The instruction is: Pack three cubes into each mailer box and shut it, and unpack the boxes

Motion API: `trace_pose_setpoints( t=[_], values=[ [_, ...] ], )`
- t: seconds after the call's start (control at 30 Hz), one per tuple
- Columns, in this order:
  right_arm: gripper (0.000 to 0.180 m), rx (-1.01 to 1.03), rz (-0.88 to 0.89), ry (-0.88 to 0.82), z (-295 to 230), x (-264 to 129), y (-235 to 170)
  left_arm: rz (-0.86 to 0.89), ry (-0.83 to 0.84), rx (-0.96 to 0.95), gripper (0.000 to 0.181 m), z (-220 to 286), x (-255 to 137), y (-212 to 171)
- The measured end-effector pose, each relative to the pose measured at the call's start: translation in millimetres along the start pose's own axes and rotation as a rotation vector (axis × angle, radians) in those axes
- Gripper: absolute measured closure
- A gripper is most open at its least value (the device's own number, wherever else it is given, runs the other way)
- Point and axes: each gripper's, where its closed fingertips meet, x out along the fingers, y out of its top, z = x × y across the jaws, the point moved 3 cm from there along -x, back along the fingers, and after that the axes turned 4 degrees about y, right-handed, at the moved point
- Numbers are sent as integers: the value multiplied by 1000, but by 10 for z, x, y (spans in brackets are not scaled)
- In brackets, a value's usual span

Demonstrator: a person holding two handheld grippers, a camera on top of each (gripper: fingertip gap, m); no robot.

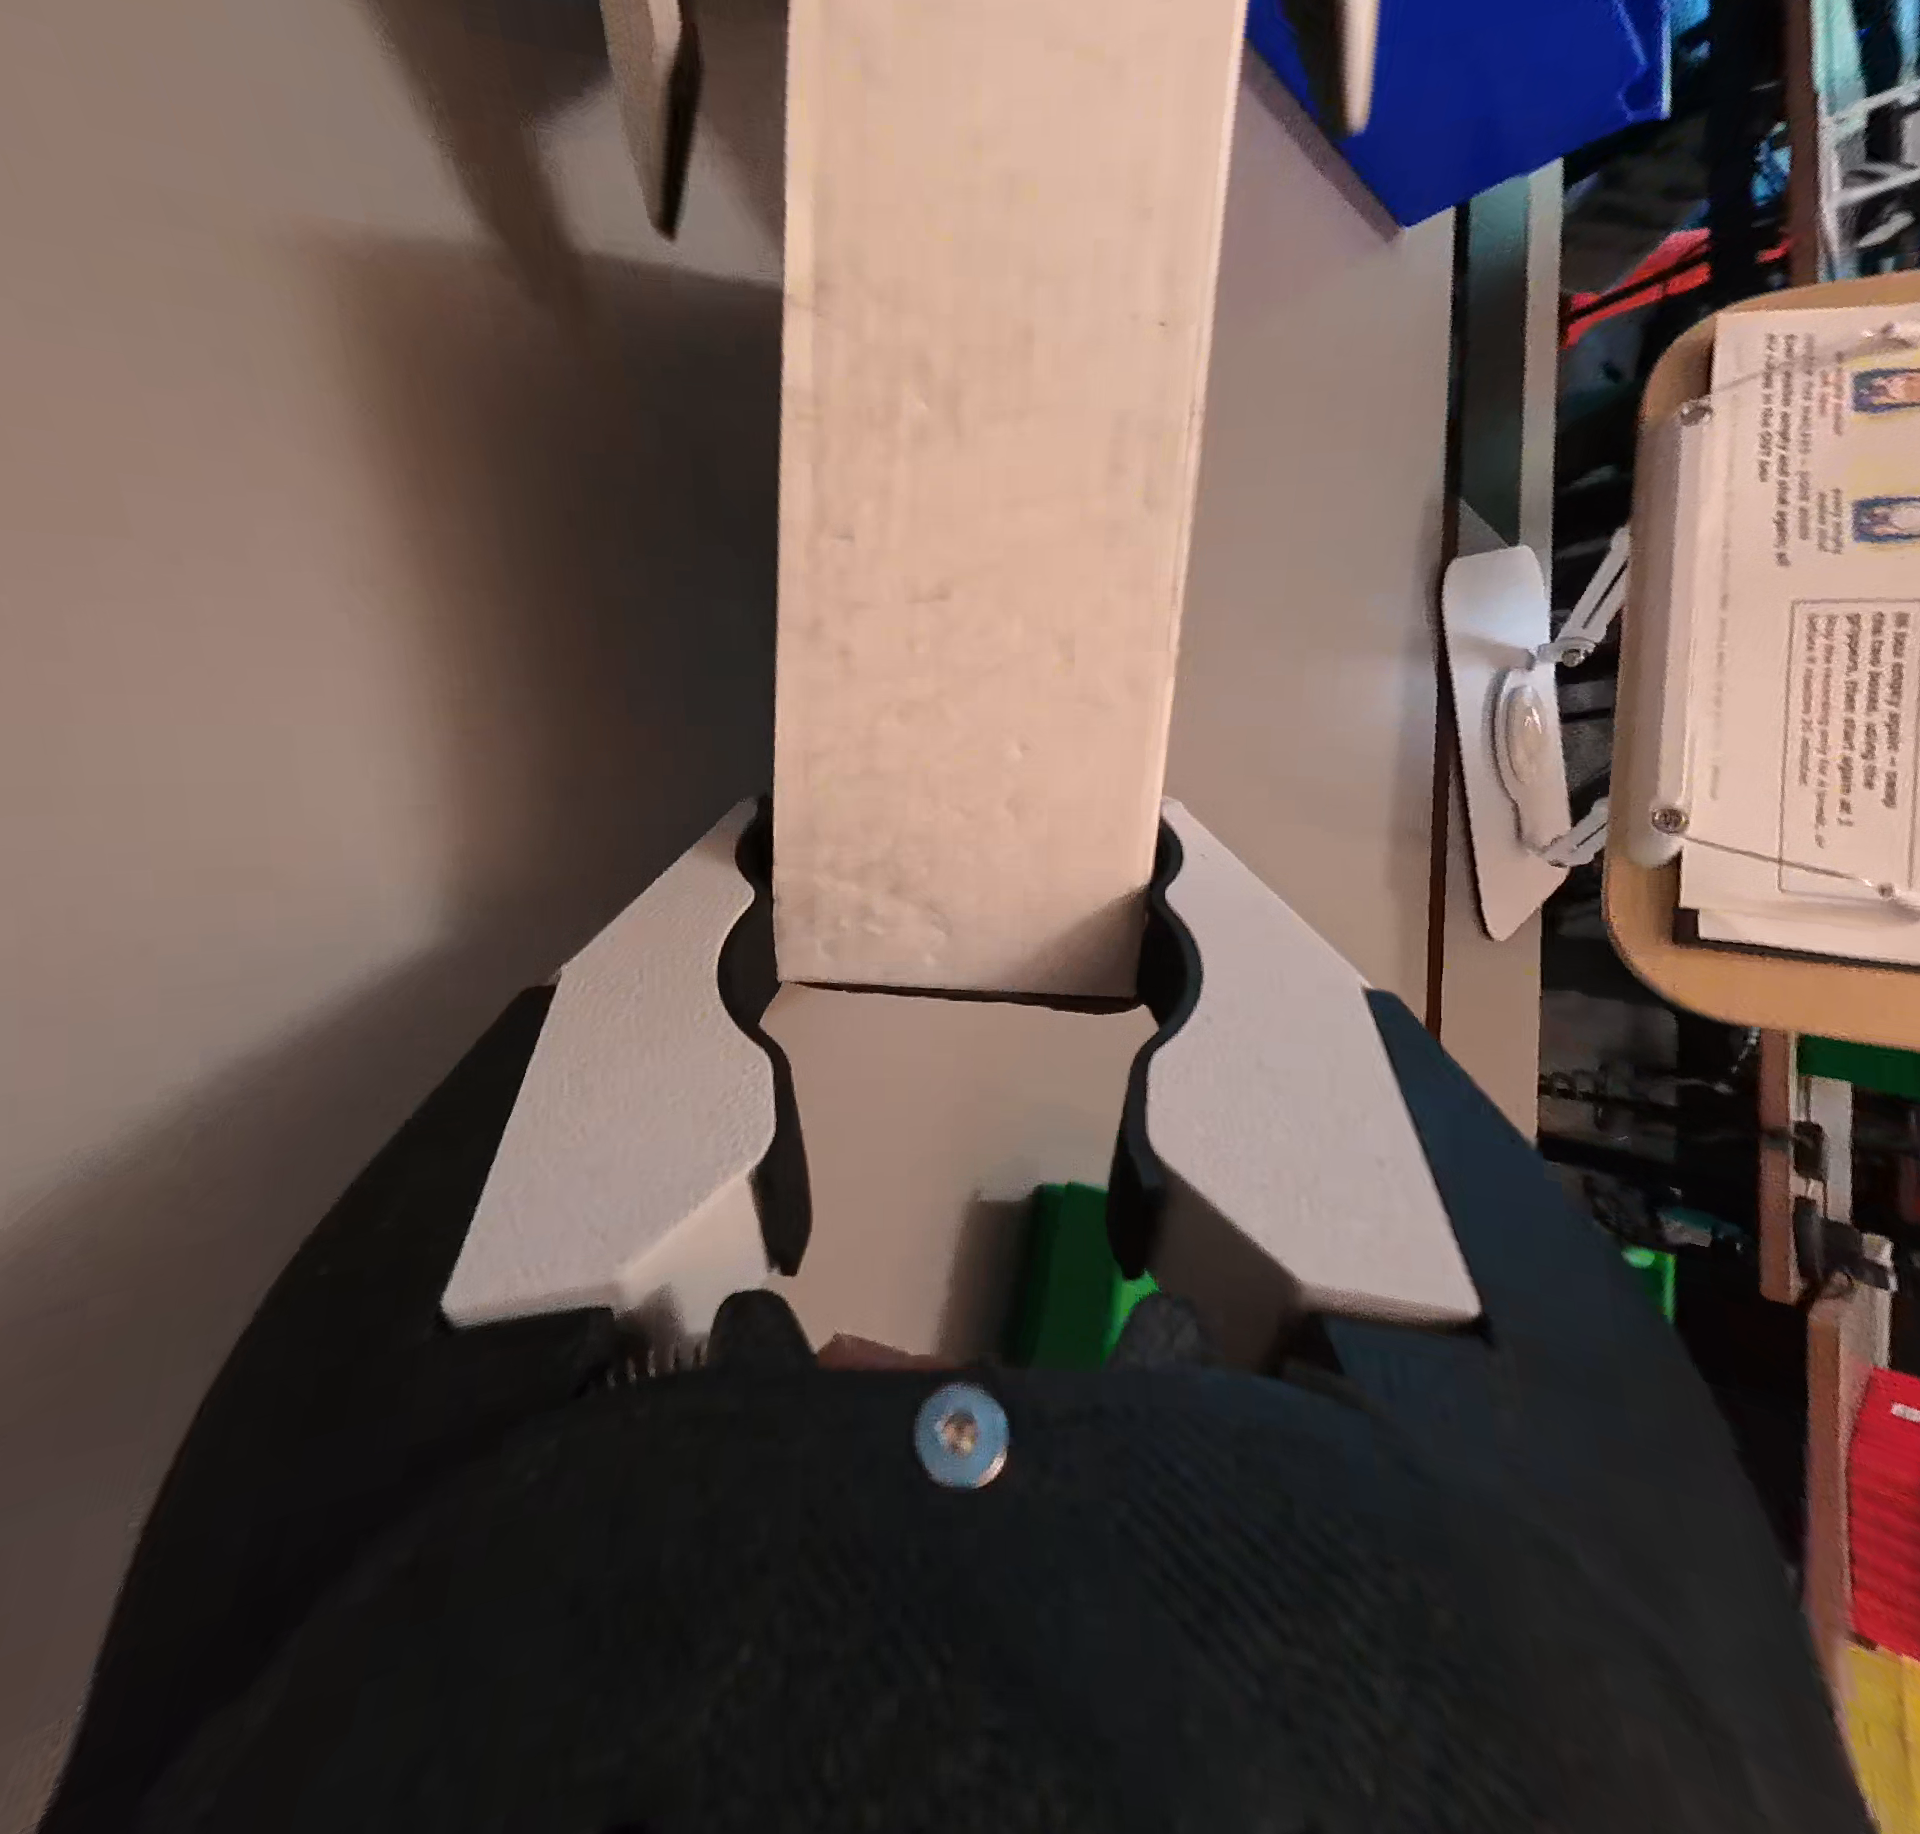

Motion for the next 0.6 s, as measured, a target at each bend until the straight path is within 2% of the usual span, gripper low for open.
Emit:
trace_pose_setpoints(
  t=[0.13,0.17,0.23,0.27,0.33,0.4,0.5,0.6],
  values=[
    [110,-71,-49,17,13,68,71,42,-28,39,66,21,253,43],
    [110,-71,-50,10,25,84,81,55,-50,48,73,50,298,46],
    [110,-79,-123,-38,79,110,-3,76,-65,70,102,91,366,43],
    [109,-88,-174,-62,96,110,-58,74,-86,84,106,122,389,29],
    [109,-109,-239,-140,134,69,-93,65,-79,102,109,118,425,6],
    [97,-136,-277,-207,132,-17,-66,61,-72,96,109,99,434,-3],
    [94,-258,-260,-389,182,-200,190,57,-64,79,110,75,440,-16],
    [105,-362,-224,-422,103,-153,411,52,-82,29,110,41,455,-22]
  ],
)
